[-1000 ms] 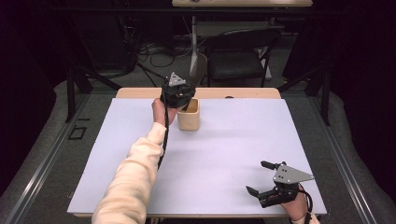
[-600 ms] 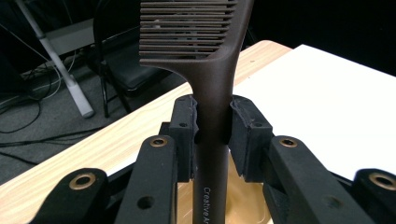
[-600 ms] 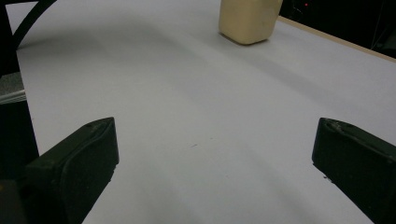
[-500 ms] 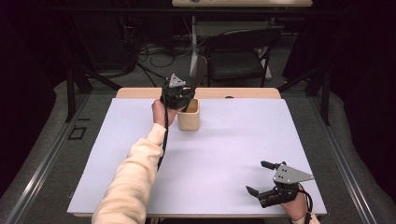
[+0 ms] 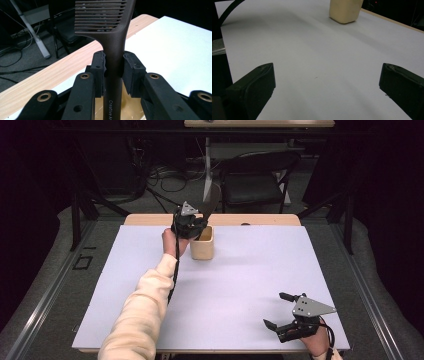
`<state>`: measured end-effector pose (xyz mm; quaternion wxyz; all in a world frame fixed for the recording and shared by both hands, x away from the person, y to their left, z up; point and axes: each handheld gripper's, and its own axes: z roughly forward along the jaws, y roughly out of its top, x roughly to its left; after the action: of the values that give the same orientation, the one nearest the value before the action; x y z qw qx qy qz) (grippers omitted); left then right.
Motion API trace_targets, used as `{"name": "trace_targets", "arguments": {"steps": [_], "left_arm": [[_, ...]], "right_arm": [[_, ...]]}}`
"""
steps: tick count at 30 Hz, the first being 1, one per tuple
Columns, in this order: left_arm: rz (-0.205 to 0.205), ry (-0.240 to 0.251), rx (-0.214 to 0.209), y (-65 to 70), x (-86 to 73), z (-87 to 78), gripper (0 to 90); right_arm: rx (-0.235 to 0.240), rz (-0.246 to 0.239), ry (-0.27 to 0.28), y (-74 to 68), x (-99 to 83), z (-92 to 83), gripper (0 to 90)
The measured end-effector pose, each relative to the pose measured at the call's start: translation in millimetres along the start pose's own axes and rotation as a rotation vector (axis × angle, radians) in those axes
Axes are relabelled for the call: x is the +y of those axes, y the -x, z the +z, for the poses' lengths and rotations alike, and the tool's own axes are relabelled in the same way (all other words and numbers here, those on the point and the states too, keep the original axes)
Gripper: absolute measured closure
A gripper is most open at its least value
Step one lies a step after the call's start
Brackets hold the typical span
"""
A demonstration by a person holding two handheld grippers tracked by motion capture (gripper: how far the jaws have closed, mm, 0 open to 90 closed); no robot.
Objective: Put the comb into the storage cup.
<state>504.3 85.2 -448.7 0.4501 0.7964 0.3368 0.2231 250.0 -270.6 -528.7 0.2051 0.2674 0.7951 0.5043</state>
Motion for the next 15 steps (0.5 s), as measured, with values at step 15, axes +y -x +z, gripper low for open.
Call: {"name": "trace_targets", "arguments": {"steps": [15], "left_arm": [[0.004, -0.03, -0.014, 0.4, -3.2, 3.8, 72.3]], "right_arm": [[0.001, 0.003, -0.006, -0.1, 0.0, 0.1, 0.1]]}}
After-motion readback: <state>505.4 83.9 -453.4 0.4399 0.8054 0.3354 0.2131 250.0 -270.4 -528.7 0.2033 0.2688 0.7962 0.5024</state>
